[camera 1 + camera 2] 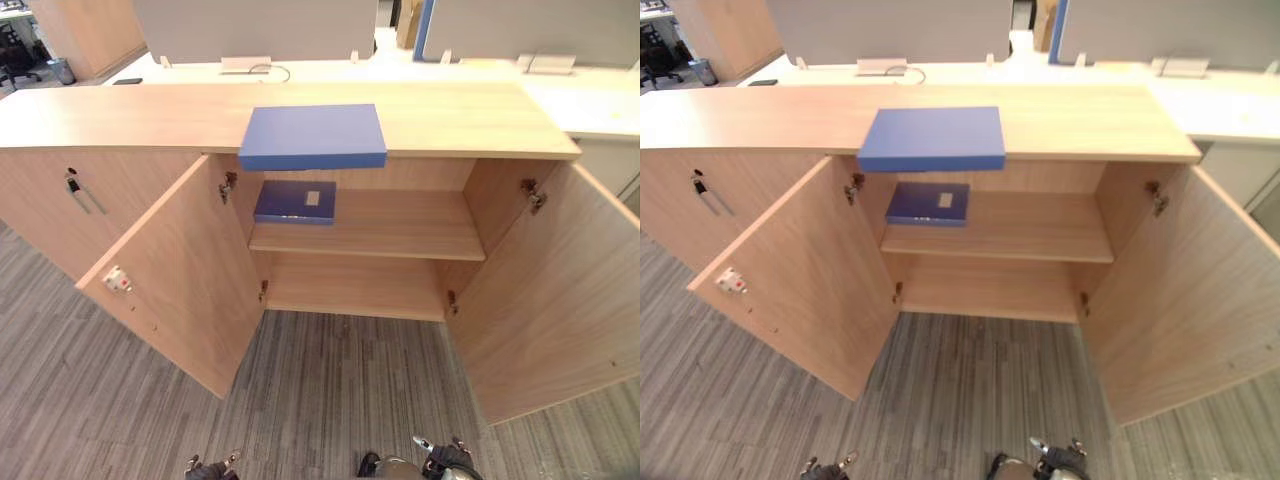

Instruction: Walk over to the cabinet, pick up the folder, carry it to the office cabinet, place the folder inside the office cabinet, then close the office cabinet door

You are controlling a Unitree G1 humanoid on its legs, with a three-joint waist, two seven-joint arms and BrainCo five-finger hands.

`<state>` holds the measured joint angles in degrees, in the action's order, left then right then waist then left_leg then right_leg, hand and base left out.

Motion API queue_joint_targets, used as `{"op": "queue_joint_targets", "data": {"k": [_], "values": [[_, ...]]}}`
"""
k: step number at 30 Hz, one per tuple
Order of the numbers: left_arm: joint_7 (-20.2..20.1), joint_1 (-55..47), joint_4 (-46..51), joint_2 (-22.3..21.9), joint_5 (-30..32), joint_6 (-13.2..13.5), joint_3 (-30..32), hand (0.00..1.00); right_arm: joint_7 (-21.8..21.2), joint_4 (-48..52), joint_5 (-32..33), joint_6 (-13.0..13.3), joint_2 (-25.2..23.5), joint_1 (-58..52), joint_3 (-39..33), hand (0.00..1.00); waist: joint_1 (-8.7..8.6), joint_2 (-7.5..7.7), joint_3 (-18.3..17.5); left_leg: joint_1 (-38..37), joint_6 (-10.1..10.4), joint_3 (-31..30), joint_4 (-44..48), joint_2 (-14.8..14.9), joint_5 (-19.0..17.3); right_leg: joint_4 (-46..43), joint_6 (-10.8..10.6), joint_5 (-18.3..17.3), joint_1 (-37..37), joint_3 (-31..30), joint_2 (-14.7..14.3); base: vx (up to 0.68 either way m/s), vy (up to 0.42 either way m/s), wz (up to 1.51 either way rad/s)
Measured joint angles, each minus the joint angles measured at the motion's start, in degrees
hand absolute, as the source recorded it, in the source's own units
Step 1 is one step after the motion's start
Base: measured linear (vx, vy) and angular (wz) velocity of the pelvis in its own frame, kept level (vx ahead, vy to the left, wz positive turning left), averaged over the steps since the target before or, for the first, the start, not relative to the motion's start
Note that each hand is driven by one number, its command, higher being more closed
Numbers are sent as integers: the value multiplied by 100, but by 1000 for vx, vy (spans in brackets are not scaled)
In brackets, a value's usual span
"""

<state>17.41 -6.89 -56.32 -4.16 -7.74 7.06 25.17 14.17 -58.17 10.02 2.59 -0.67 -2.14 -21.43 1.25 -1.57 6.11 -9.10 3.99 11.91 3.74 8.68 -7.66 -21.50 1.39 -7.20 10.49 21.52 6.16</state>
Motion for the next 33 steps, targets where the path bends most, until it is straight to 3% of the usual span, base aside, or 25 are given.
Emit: {"op": "queue_joint_targets", "data": {"k": [6,9,11,13,15,18,19,20,21,23,26,29,33], "values": [[-40,53,78,-2,-86,-65,45,0,0,-13,-98,-26,-58,-22,-15,0,-24,78,41,-76,26,-21,50,394,11,44,130,-453,-364,446,-273,244,-183,33],[-35,119,253,-2,-136,-82,59,0,3,29,-174,-24,-150,-14,-153,0,0,126,60,548,225,-11,1676,537,-191,352,108,-491,-752,498,-274,166,-50,19],[-28,111,401,7,-200,-96,50,0,9,133,-219,-29,-202,-27,-58,0,60,144,98,1282,139,5,3669,909,-131,619,111,-492,-1178,466,-382,201,-10,-15],[-28,115,565,40,-202,-97,-24,0,35,158,-221,-29,-215,-16,98,0,123,167,122,1671,44,55,4599,1052,-310,778,120,-501,-1469,379,-420,182,48,-24],[-29,122,701,50,-193,-93,-149,0,65,161,-222,-33,-219,4,128,0,168,179,147,2175,-33,109,4891,989,-482,891,104,-499,-1646,256,-339,203,134,-28],[-28,152,808,56,-186,-84,-179,0,69,161,-240,-36,-205,29,123,0,233,211,296,2581,-60,205,4316,702,-568,871,-62,-494,-1847,56,6,211,253,-35],[-28,150,804,50,-193,-69,-195,0,69,155,-260,-45,-189,12,123,0,254,205,299,2613,-63,239,3754,568,-529,854,-178,-511,-1895,-19,138,242,331,-36],[-31,68,745,27,-194,-49,-286,0,67,161,-327,-54,-145,-13,126,0,265,82,255,2539,-119,188,2423,408,225,815,-499,-602,-1957,-156,225,260,367,-34],[-34,108,694,99,-194,-50,-291,0,65,116,-353,-73,-182,28,136,0,289,149,312,2466,-93,224,2464,306,176,785,-658,-650,-1969,-261,336,264,357,-20],[-31,126,733,157,-184,-20,-280,0,53,116,-484,-106,-328,23,224,0,297,364,286,2299,-155,285,2067,-52,225,1139,-559,-569,-1908,-520,439,193,259,6],[-31,78,656,149,-165,-21,-240,0,44,119,-618,-105,-323,53,286,0,306,392,245,2056,-273,364,1684,-410,298,1423,-571,-254,-1978,-638,569,76,150,12],[-40,53,605,147,-51,-44,-259,0,-4,101,-679,-99,-346,77,351,0,308,395,227,1838,-321,486,1136,-499,528,1656,-687,71,-1972,-634,587,72,73,-19],[-89,54,605,214,285,-45,-559,0,-7,48,-815,-104,-304,-3,375,0,287,385,195,1462,-303,622,237,-648,983,1799,-739,242,-1928,-645,602,-24,-17,-20]]}}
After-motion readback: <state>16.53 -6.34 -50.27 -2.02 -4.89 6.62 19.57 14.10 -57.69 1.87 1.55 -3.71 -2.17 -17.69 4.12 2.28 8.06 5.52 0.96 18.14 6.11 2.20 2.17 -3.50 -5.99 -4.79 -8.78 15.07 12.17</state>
